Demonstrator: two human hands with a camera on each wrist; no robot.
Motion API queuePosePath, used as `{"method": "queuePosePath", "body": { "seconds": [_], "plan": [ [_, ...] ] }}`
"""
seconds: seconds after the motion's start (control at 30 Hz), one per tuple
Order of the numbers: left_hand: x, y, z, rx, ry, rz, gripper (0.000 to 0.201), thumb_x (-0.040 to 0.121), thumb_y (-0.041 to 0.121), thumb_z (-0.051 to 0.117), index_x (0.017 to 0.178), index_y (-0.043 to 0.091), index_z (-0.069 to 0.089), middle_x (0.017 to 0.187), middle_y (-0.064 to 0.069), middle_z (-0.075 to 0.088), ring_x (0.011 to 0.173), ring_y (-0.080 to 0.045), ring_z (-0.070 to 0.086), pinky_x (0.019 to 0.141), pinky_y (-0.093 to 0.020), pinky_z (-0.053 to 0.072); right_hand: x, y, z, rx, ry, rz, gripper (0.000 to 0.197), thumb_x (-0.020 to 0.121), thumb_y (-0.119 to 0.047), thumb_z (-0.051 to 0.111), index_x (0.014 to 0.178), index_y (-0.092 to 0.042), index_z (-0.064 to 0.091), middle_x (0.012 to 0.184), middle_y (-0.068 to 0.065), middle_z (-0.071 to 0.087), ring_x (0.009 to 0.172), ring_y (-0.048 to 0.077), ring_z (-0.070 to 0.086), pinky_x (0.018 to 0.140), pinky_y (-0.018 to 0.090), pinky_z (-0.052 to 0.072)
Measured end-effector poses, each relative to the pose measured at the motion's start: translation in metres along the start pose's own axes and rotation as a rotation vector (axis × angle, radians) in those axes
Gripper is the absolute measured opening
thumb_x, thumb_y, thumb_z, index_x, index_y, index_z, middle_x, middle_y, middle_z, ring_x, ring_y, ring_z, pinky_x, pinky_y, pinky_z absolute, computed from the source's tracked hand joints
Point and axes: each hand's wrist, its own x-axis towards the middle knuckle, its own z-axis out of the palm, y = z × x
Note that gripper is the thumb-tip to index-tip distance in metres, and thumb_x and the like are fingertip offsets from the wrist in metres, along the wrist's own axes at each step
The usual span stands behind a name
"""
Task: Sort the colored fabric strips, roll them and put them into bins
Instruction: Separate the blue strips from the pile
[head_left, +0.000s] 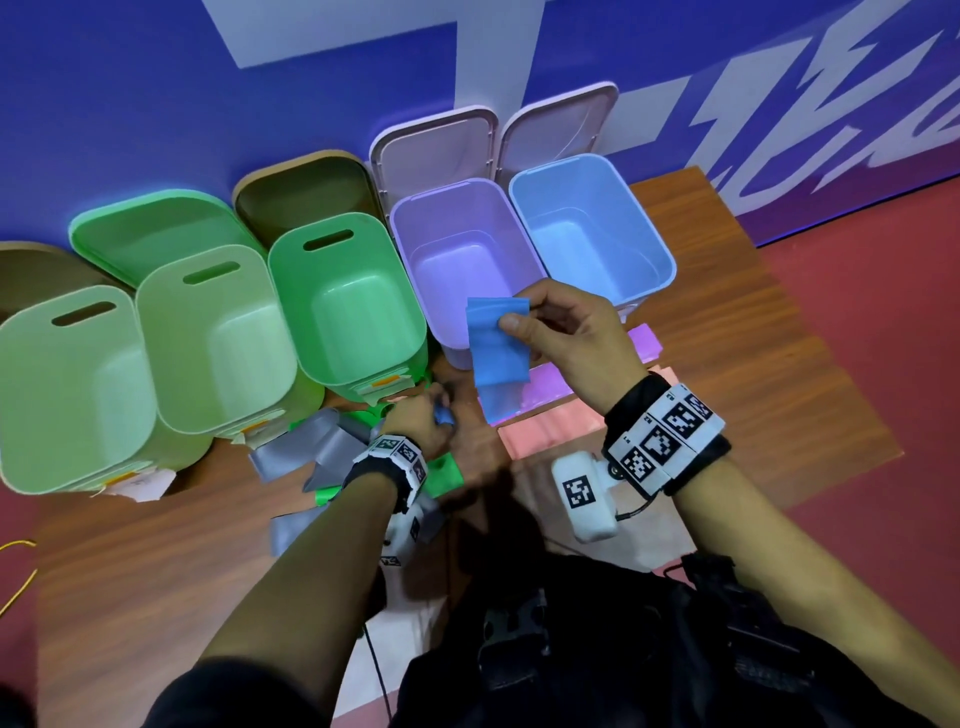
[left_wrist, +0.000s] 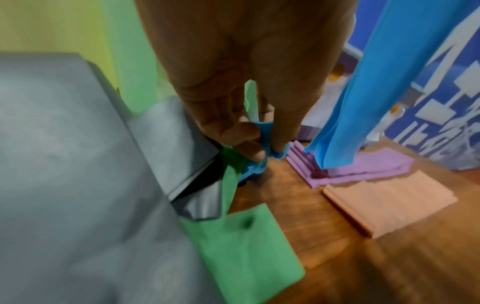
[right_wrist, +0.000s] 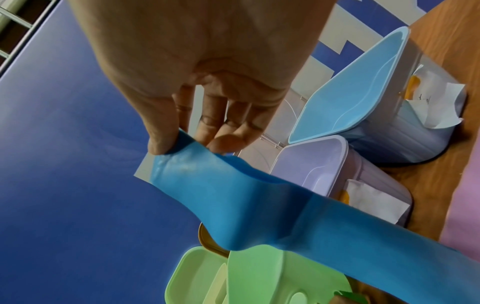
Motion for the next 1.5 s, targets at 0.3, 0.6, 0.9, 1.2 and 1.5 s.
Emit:
{"method": "queuePosePath", "body": {
  "seconds": [0.3, 0.6, 0.9, 1.2, 1.5],
  "plan": [
    [-0.025, -0.001, -0.033, -0.363, 0.111, 0.062, 0.016, 0.089, 0.039, 0.064, 0.089, 0.024, 0.069, 0.075, -0.004, 0.07, 0.072, -0.021, 0.064, 0.065, -0.027, 0.046, -0.012, -0.004, 0.02, 0.046, -0.021, -0.042, 0.014, 0.093, -0.008, 0.067, 0.084, -0.003, 0.058, 0.074, 0.03, 0.049, 0.07, 0.021, 0.045, 0.054, 0.027, 0.044],
    [-0.059, -0.007, -0.064, -0.661, 0.329, 0.057, 0.027, 0.098, 0.019, 0.048, 0.071, 0.018, 0.045, 0.063, 0.0, 0.045, 0.061, -0.018, 0.042, 0.064, -0.034, 0.038, -0.022, 0.0, 0.052, 0.037, -0.034, -0.059, 0.013, 0.087, -0.022, 0.068, 0.076, -0.024, 0.06, 0.074, 0.008, 0.06, 0.074, 0.02, 0.055, 0.073, 0.04, 0.046],
    [-0.099, -0.023, -0.094, -0.835, 0.358, 0.117, 0.051, 0.088, -0.006, 0.037, 0.085, 0.035, 0.066, 0.062, 0.013, 0.058, 0.062, -0.012, 0.044, 0.062, -0.025, 0.035, -0.029, -0.003, 0.085, 0.109, -0.057, -0.069, 0.02, 0.085, -0.021, 0.063, 0.076, -0.009, 0.051, 0.057, -0.007, 0.049, 0.062, 0.015, 0.04, 0.061, 0.029, 0.032],
    [-0.106, -0.022, -0.1, -0.959, 0.349, 0.084, 0.051, 0.095, 0.002, 0.037, 0.063, 0.031, 0.064, 0.058, 0.013, 0.057, 0.057, -0.011, 0.047, 0.052, -0.023, 0.035, -0.039, 0.001, 0.101, 0.105, -0.135, -0.064, 0.021, 0.086, -0.019, 0.062, 0.083, -0.002, 0.051, 0.057, -0.01, 0.052, 0.057, 0.005, 0.044, 0.056, 0.017, 0.036],
    [-0.114, -0.014, -0.112, -1.028, 0.351, 0.069, 0.041, 0.089, -0.006, 0.034, 0.082, 0.016, 0.068, 0.064, -0.01, 0.047, 0.053, -0.019, 0.038, 0.047, -0.021, 0.034, -0.044, 0.003, 0.107, 0.036, -0.127, -0.012, 0.023, 0.098, -0.005, 0.057, 0.094, 0.016, 0.049, 0.051, -0.014, 0.049, 0.052, 0.003, 0.041, 0.053, 0.016, 0.035]
  ]
}}
